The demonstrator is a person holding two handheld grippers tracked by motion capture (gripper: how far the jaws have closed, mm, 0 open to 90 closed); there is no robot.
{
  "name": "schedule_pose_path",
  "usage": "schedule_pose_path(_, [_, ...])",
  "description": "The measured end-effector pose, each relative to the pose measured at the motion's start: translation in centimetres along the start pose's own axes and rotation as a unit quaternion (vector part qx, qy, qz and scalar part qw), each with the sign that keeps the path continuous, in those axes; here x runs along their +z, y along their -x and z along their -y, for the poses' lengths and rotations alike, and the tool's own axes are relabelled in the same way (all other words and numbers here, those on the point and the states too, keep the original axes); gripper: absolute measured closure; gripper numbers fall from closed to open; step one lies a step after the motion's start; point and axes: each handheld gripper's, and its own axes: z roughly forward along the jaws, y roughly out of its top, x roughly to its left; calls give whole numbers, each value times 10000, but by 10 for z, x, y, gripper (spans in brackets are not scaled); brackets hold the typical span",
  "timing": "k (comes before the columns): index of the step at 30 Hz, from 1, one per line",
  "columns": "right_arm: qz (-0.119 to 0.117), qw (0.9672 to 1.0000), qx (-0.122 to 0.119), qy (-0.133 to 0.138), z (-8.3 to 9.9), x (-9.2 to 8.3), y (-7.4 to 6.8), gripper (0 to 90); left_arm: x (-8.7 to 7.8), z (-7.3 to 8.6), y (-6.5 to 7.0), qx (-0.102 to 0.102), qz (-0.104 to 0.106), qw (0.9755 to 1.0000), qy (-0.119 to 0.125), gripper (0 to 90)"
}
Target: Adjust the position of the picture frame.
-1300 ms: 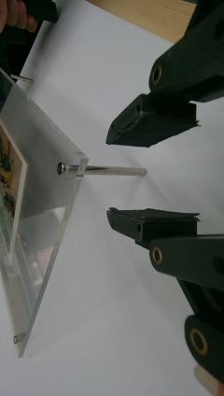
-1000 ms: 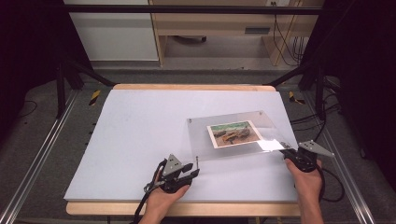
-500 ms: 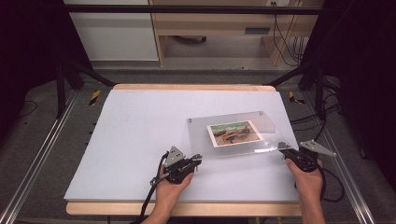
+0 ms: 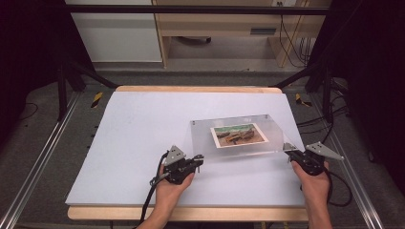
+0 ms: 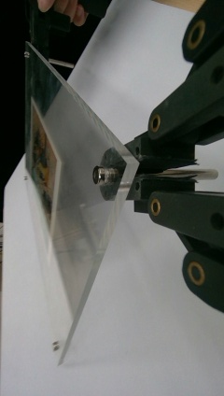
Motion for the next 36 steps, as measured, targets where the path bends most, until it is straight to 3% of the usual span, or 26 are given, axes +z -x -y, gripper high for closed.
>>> schedule_pose_path(2, [27,10000,-70,26,-8,-1,-13,849,-8,-5,-3,131,-76,9999,58,827])
schedule_pose_path(3, [47,9999,-119,8,-11,-1,-19,849,-20,-11,-9,265,-168,9994,116,823])
schedule_pose_path(4, [47,9999,-119,8,-11,-1,-19,849,-20,-11,-9,265,-168,9994,116,821])
schedule_pose_path(7, [45,9999,-140,-33,-19,4,-42,846,-39,-16,-20,370,-262,9988,202,817])
schedule_pose_path(8, [-1,9999,-129,-29,-23,8,-54,844,-52,-20,-27,380,-291,9984,295,815])
schedule_pose_path(10, [-12,9999,-115,-41,-24,10,-60,844,-61,-22,-33,384,-338,9981,347,815])
schedule_pose_path(11, [-41,9999,-108,-10,-29,17,-77,843,-68,-23,-37,395,-385,9977,391,816])
schedule_pose_path(12, [-41,9999,-108,-10,-29,17,-77,843,-73,-24,-41,412,-416,9974,420,816])
schedule_pose_path(13, [-77,9999,-123,14,-34,25,-92,843,-86,-26,-52,432,-517,9965,490,816])
schedule_pose_path(15, [-102,9998,-164,52,-39,34,-106,843,-99,-26,-66,401,-602,9957,571,817])
schedule_pose_path(16, [-118,9997,-182,68,-42,41,-116,843,-99,-26,-66,401,-602,9957,571,817])
schedule_pose_path(17, [-118,9997,-182,68,-42,41,-116,843,-103,-26,-71,367,-624,9955,609,817])
schedule_pose_path(21, [-64,9994,-314,86,-57,62,-145,841,-115,-27,-103,232,-643,9946,786,821])
schedule_pose_path(27, [111,9992,-391,-41,-55,68,-155,837,-106,-21,-120,80,-540,9959,715,823])
schedule_pose_path(32, [176,9994,-274,-137,-42,62,-147,837,-98,-15,-113,213,-502,9970,550,819])
schedule_pose_path(36, [209,9993,-266,-131,-37,59,-147,838,-96,-12,-112,204,-545,9974,425,821])
